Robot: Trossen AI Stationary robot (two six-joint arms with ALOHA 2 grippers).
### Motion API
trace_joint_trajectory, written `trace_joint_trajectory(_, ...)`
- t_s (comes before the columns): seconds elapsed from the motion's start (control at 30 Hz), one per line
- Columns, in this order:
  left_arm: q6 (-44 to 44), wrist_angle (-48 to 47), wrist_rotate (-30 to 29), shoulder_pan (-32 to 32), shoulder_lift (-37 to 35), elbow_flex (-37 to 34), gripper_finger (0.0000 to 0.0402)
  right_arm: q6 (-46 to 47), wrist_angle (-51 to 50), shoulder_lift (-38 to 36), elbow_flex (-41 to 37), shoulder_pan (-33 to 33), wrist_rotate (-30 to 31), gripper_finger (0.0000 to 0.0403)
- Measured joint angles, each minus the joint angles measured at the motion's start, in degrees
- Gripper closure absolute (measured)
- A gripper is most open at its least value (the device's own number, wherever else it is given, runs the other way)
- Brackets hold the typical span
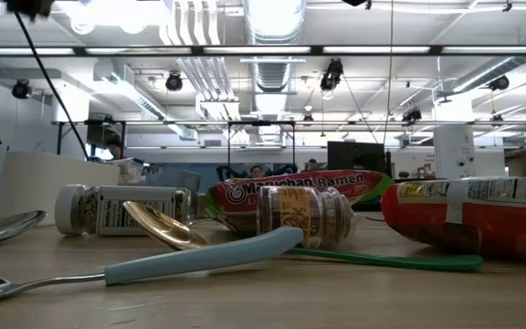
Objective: Pick & Place Food Item
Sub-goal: Put the white seasoning bottle into the white bin
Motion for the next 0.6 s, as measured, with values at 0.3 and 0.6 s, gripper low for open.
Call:
trace_joint_trajectory(0.3, 9.3, -5.7, -16.0, 3.7, 0.2, 4.4, 0.0152, -0.6, 0.0, 0.0, 0.0, 0.0, 0.0, 0.0125)
trace_joint_trajectory(0.6, 31.2, -3.6, -16.5, 9.3, 8.1, 3.8, 0.0151, -0.6, 0.0, 0.0, 0.0, 0.0, 0.0, 0.0125)
